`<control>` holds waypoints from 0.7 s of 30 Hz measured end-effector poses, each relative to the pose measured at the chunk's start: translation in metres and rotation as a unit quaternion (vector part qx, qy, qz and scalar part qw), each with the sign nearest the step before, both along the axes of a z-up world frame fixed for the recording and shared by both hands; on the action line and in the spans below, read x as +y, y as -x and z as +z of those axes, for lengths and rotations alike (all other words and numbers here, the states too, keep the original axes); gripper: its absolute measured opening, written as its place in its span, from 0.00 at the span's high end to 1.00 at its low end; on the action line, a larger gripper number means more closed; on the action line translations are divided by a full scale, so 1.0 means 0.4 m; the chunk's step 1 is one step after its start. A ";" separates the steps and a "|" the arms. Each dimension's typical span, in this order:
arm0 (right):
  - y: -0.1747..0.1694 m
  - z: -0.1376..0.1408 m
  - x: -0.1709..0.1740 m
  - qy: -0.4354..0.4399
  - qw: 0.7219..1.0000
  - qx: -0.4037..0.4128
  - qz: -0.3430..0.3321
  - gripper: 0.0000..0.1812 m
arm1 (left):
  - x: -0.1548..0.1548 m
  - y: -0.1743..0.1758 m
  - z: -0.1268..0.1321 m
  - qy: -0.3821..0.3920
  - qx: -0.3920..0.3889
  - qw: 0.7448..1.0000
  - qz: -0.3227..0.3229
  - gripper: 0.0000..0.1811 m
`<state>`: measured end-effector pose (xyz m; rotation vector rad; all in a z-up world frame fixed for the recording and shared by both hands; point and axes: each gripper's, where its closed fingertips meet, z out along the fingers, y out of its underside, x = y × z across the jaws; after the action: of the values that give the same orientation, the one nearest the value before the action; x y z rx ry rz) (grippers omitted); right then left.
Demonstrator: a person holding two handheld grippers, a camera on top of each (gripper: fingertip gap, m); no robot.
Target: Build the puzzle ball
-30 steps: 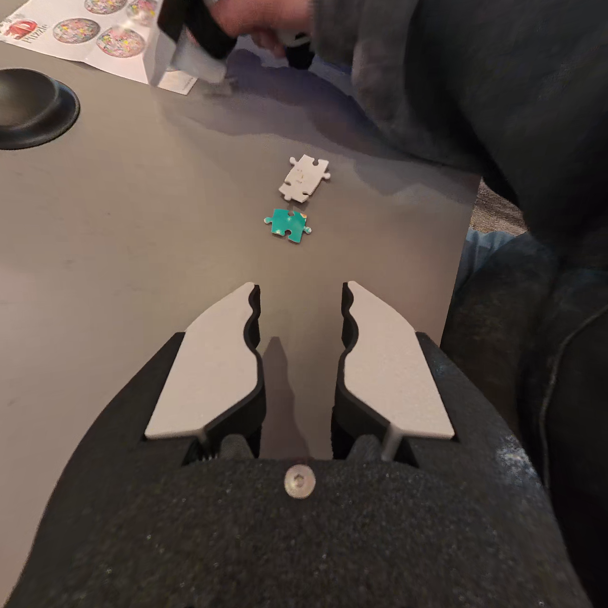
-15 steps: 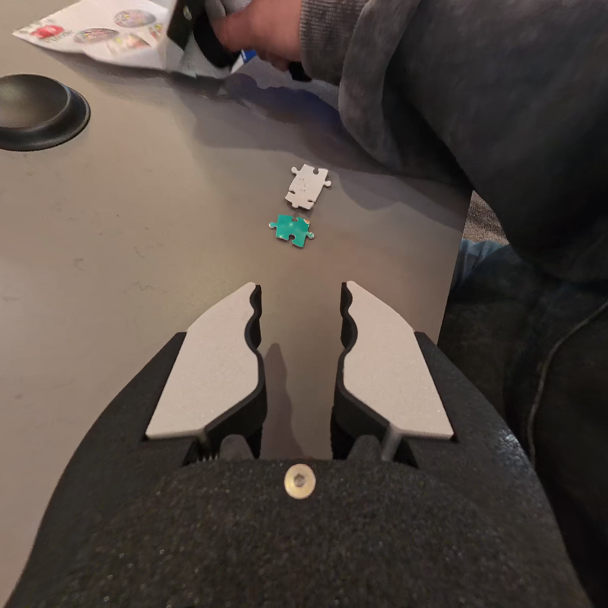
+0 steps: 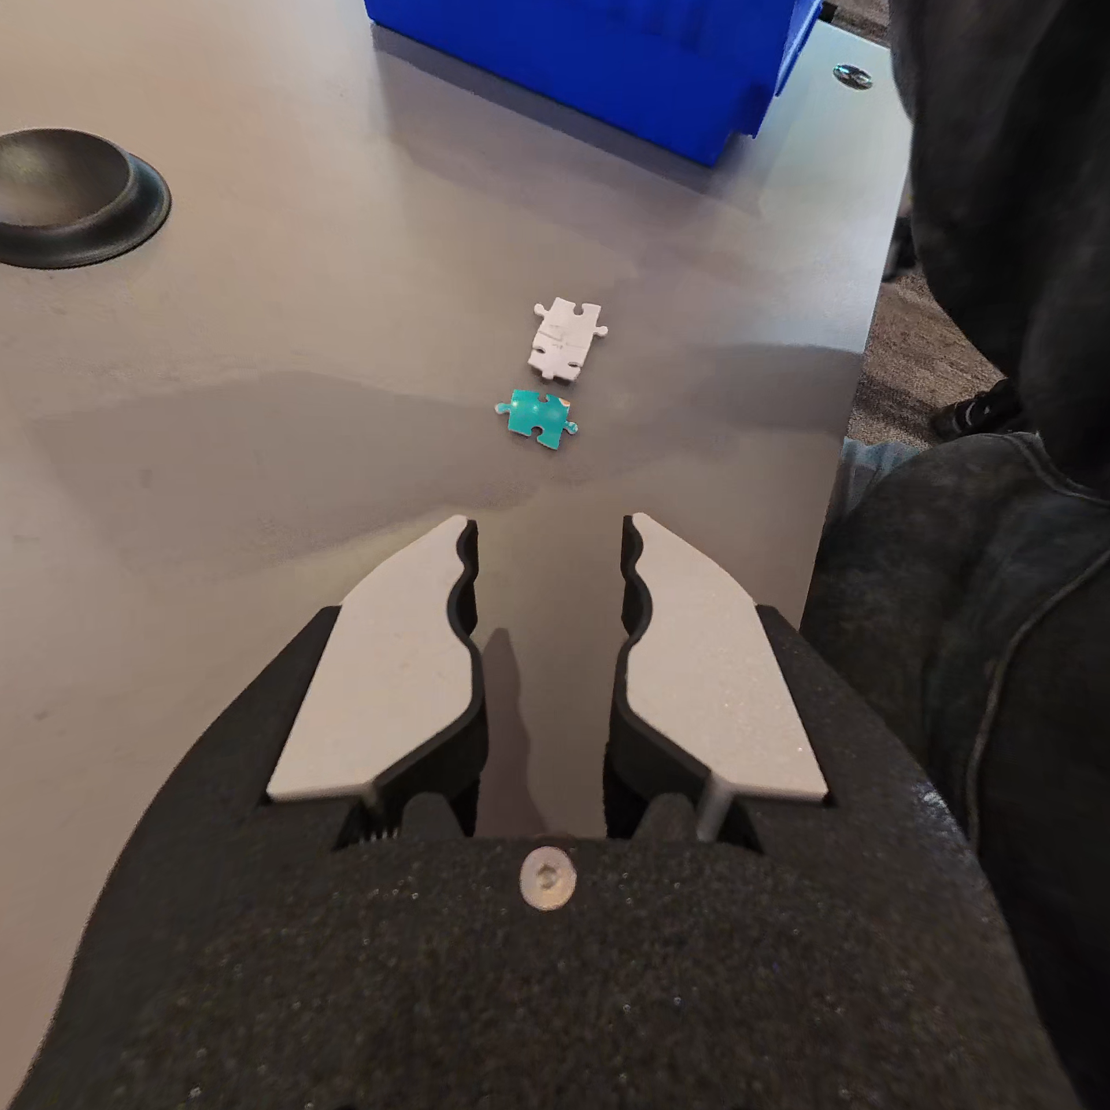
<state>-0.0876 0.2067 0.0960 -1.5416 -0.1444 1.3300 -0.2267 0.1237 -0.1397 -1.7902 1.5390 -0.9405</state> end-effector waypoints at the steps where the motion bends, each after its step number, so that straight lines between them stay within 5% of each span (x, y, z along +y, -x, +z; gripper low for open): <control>1: 0.001 0.002 -0.007 -0.003 1.000 0.009 0.004 1.00 | -0.002 0.000 -0.001 -0.001 0.001 1.000 -0.001 0.75; 12: 0.020 0.038 -0.073 -0.026 0.988 0.127 0.085 1.00 | 0.001 0.000 -0.003 -0.005 0.004 1.000 0.001 0.75; 21: 0.033 -0.006 -0.082 -0.005 0.987 0.133 0.094 1.00 | 0.013 0.002 0.017 -0.004 -0.016 1.000 0.013 0.75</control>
<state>-0.1007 0.1738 0.0937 -1.3529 -0.1316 1.6689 -0.2276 0.1289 -0.1329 -1.7765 1.4942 -0.9454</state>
